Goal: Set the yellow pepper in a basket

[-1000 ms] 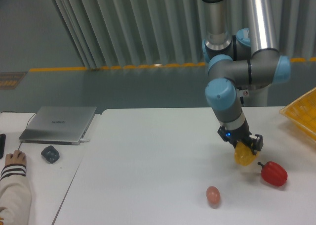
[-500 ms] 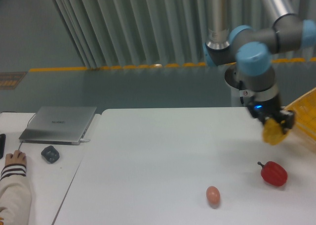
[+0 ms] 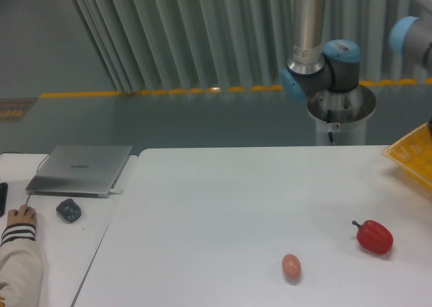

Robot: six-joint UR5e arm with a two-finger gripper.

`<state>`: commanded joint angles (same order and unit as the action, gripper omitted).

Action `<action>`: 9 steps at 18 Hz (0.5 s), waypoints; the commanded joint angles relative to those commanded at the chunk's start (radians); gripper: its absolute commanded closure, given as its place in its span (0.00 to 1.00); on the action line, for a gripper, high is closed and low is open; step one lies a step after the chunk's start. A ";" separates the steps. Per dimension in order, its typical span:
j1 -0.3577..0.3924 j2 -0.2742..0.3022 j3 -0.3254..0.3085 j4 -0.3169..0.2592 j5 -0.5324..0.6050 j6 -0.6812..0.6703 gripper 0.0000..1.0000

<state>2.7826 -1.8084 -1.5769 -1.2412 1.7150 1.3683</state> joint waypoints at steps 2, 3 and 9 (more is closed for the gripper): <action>0.011 -0.037 0.000 0.052 0.000 0.003 0.66; 0.020 -0.051 0.000 0.072 -0.002 0.015 0.62; 0.048 -0.101 0.008 0.144 -0.060 0.055 0.00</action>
<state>2.8301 -1.9098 -1.5693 -1.0968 1.6552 1.4235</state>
